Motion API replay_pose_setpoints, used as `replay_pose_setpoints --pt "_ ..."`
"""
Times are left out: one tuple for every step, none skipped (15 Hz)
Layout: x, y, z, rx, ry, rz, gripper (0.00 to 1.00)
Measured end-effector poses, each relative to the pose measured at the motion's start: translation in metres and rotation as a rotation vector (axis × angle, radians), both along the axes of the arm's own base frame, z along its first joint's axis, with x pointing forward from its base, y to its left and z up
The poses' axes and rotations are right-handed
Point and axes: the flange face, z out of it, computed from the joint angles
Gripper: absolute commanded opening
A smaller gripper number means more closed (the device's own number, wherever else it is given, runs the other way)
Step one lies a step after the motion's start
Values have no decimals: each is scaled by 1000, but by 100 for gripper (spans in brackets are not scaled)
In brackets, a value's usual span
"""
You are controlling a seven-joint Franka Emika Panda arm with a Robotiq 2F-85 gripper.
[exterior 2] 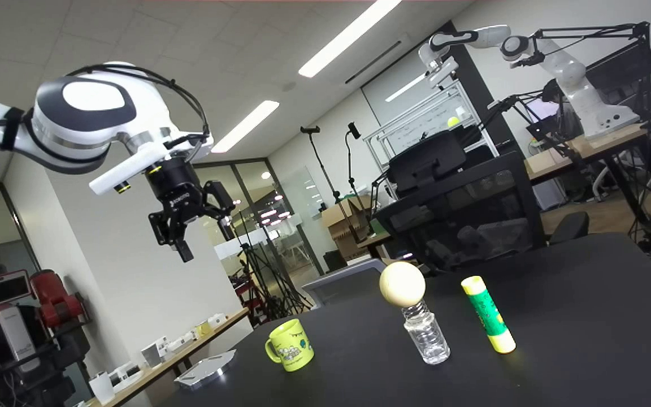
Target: Pick up the paper glue and put it in the yellow cup
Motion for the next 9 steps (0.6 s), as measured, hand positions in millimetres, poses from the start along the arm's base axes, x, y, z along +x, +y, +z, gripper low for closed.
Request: replay_pose_setpoints --pt "3 -17 -3 -2 6 1 100" --pt "6 -35 -5 -7 10 -4 100" --pt "9 -53 -8 -13 15 -14 100" --pt "11 -72 -10 -18 19 -28 100" --pt "13 -90 -11 -27 23 -40 100" --pt "15 -108 -13 -35 26 -52 100" --pt "17 -125 -14 -43 28 -64 100" --pt "19 -141 -13 -55 29 -78 100" --pt "21 -157 -12 -63 28 -95 100"
